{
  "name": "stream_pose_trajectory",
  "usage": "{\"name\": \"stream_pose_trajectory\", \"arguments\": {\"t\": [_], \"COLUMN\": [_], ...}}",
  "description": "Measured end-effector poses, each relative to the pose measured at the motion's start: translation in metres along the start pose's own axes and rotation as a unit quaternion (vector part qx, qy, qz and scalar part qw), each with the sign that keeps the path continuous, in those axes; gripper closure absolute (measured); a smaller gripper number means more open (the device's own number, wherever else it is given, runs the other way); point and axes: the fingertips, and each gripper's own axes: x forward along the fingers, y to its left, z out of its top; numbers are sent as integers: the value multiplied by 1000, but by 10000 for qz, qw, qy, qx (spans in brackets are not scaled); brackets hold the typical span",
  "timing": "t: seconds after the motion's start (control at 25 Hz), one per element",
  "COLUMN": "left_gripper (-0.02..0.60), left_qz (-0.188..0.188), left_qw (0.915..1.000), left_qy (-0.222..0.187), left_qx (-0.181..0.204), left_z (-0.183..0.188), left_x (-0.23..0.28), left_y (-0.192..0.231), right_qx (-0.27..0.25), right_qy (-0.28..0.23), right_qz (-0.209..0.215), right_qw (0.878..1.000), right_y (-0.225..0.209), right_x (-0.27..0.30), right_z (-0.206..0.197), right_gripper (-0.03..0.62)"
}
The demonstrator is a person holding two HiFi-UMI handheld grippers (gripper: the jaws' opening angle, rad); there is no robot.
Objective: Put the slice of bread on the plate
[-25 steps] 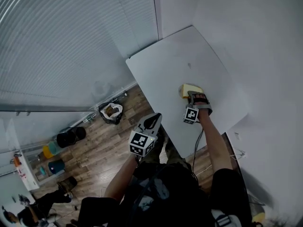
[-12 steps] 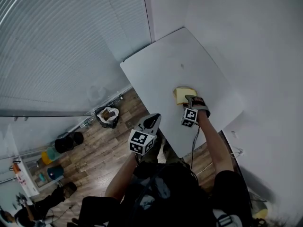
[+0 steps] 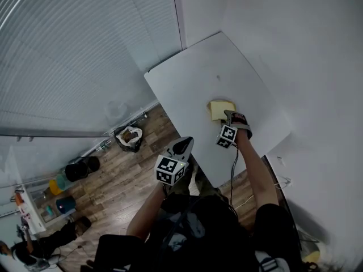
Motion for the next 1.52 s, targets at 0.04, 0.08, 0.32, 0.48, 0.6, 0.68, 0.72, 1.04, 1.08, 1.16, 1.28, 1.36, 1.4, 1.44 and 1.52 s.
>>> {"name": "stream_pose_trajectory", "arguments": {"t": [0.04, 0.08, 0.32, 0.48, 0.6, 0.68, 0.72, 1.04, 1.08, 1.16, 1.28, 1.36, 1.4, 1.44, 1.52], "left_gripper": [577, 577, 577, 577, 577, 577, 577, 577, 577, 577, 577, 577, 577, 577, 577], "left_qz": [1, 5, 129, 83, -8, -59, -65, 92, 122, 169, 184, 184, 185, 185, 169], "left_qw": [10000, 10000, 9987, 9960, 9924, 9895, 9883, 9837, 9835, 9831, 9827, 9826, 9826, 9825, 9823], "left_qy": [-26, -62, -376, -664, -894, -1075, -1164, -1517, -1532, -1548, -1550, -1548, -1544, -1542, -1552], "left_qx": [19, 39, 319, 601, 847, 963, 986, 963, 956, 963, 994, 1010, 1017, 1024, 1035], "left_z": [1, 4, 31, 56, 78, 94, 101, 130, 131, 131, 131, 130, 129, 129, 129], "left_x": [0, -1, -6, -6, -10, -15, -20, -62, -65, -68, -71, -72, -72, -72, -71], "left_y": [0, 0, 0, -12, -30, -41, -45, -59, -58, -57, -58, -59, -60, -60, -62], "right_qx": [84, 169, 2216, 4137, 4984, 5286, 5365, 5551, 5579, 5626, 5612, 5580, 5562, 5547, 5547], "right_qy": [-8, -32, -991, -2097, -2804, -3160, -3296, -3565, -3545, -3537, -3577, -3620, -3637, -3650, -3663], "right_qz": [-53, -141, -795, -1086, -1380, -1503, -1556, -1967, -1971, -1933, -1896, -1889, -1886, -1879, -1839], "right_qw": [10000, 9998, 9668, 8793, 8086, 7734, 7611, 7253, 7240, 7218, 7219, 7224, 7230, 7237, 7241], "right_y": [-1, -3, -30, -54, -75, -88, -92, -82, -80, -76, -75, -76, -77, -77, -79], "right_x": [-1, -4, -99, -187, -252, -290, -308, -391, -391, -389, -390, -392, -393, -393, -393], "right_z": [-1, -2, 5, 4, -6, -10, -11, -22, -24, -25, -21, -16, -14, -13, -11], "right_gripper": [370, 370, 372, 478, 573, 583, 588, 588, 588, 588, 588, 588, 588, 588, 588]}}
